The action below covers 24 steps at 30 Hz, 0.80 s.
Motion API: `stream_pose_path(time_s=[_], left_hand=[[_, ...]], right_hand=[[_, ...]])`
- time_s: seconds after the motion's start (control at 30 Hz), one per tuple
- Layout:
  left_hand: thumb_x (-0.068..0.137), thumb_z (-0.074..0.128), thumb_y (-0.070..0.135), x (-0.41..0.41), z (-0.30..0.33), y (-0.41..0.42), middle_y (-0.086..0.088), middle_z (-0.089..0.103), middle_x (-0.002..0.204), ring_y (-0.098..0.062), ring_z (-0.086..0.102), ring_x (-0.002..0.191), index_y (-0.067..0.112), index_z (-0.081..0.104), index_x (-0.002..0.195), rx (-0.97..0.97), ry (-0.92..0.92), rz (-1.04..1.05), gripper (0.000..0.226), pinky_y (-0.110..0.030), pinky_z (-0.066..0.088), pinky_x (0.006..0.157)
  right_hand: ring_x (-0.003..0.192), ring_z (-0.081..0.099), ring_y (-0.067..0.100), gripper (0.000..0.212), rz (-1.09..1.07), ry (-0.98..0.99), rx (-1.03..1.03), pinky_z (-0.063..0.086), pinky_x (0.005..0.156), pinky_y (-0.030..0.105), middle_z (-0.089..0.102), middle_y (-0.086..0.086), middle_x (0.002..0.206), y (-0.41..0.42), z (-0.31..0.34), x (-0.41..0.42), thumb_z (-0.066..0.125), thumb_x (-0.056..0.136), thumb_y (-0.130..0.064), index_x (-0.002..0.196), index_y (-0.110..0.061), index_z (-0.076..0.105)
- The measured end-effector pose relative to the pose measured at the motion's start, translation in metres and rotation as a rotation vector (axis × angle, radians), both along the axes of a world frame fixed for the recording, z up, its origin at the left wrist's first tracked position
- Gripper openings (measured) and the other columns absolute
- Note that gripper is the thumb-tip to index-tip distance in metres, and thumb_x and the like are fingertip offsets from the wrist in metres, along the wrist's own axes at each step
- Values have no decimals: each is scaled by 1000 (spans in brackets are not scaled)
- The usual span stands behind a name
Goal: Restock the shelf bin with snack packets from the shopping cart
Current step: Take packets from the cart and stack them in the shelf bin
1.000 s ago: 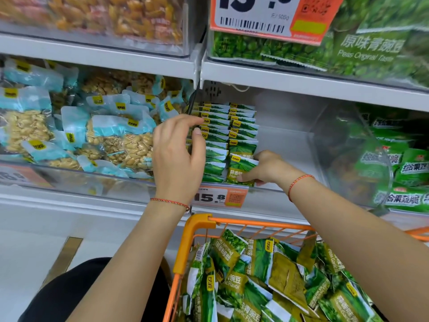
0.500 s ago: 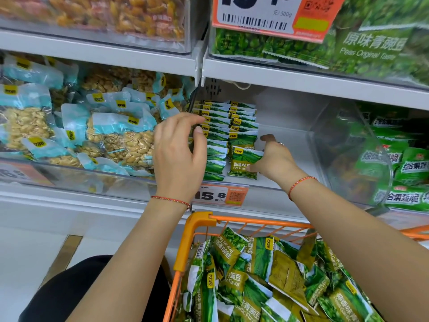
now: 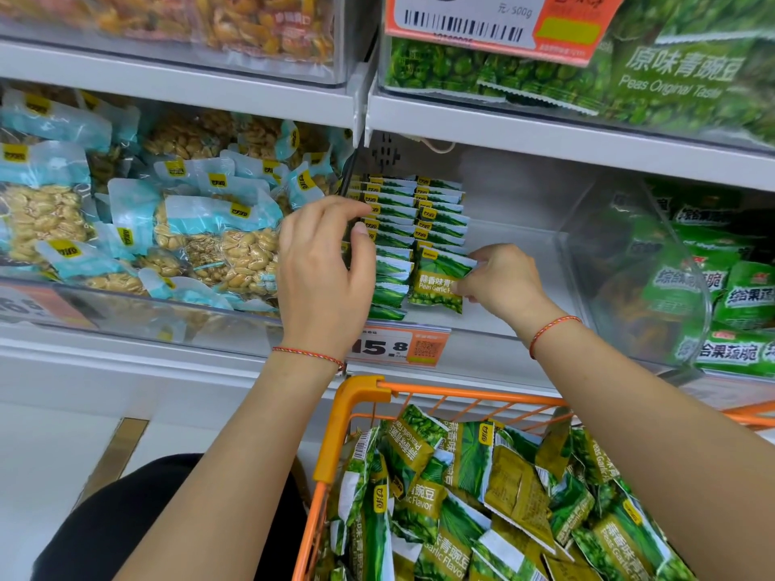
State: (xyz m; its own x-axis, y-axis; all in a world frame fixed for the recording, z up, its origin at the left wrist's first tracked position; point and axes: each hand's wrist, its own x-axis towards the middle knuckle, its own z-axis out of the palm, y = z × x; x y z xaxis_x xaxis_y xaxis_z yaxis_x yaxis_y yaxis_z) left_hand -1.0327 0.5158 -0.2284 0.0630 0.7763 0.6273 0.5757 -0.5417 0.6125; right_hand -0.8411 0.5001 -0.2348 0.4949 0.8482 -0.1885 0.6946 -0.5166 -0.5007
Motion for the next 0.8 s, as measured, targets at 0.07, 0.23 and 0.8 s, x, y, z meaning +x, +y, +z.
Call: stream_pose_path(time_s=[0.07, 0.23, 0.8], left_hand=[[91, 48, 15, 0, 0, 0, 0, 62, 106, -21, 52, 102, 14, 65, 104, 4, 6, 1, 21, -7, 26, 88], [91, 48, 15, 0, 0, -1, 1, 62, 105, -20, 52, 101, 15, 65, 104, 5, 6, 3, 21, -8, 26, 87], [90, 48, 14, 1, 0, -1, 0, 64, 102, -20, 50, 102, 15, 66, 102, 3, 21, 1, 21, -16, 29, 87]], right_hand=[[108, 60, 25, 60, -20, 13, 32, 50, 88, 29, 68, 14, 108, 2, 0, 1, 76, 76, -16, 131, -11, 52], [92, 68, 31, 68, -63, 257, -32, 55, 87, 41, 62, 14, 117, 8, -7, -1, 79, 74, -12, 133, -4, 47], [80, 53, 22, 37, 93, -144, -106, 37, 62, 26, 60, 7, 90, 9, -10, 0, 79, 74, -31, 90, -10, 53]])
